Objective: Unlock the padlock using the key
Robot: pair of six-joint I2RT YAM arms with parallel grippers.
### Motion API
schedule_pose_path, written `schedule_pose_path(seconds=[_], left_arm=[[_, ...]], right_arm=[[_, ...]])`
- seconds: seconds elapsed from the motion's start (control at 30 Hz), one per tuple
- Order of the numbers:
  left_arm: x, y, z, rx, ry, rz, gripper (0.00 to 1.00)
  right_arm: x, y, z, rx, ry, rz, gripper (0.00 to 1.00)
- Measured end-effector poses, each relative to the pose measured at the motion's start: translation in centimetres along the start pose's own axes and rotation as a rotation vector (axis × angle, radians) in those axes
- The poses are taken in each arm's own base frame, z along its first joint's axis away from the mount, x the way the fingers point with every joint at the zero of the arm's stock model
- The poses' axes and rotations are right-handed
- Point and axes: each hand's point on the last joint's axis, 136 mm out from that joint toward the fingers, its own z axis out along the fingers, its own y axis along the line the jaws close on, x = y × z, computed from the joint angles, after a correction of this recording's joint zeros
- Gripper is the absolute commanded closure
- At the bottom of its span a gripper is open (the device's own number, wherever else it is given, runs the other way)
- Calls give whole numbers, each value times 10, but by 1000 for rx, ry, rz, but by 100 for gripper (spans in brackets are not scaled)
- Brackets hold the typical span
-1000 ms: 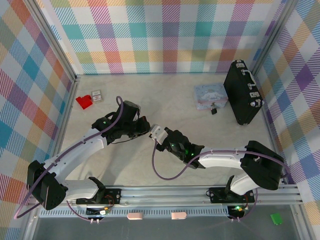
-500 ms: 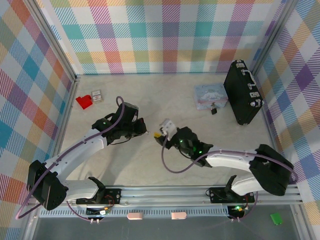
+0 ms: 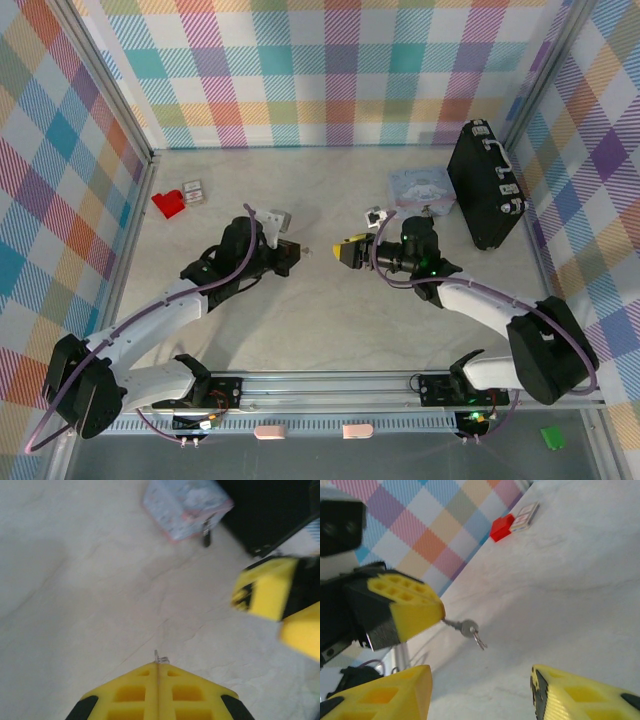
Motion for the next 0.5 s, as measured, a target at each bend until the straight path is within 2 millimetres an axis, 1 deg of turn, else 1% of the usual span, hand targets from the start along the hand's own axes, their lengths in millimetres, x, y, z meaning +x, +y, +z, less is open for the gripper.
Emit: schedule_pose_path(seconds=[0.07, 0.13, 0.33, 0.5], left_arm=[[-8, -11, -1, 55, -27, 27, 100], [-11, -20, -2, 105, -35, 46, 100], [-8, -36, -3, 223, -2, 56, 100], [-8, -51, -4, 312, 22, 59, 100]], right_arm=[[3, 4, 1, -32, 18, 22, 47], [4, 10, 1, -62, 30, 31, 47], [2, 24, -1, -134, 33, 8, 48], [3, 28, -1, -154, 42, 0, 49]])
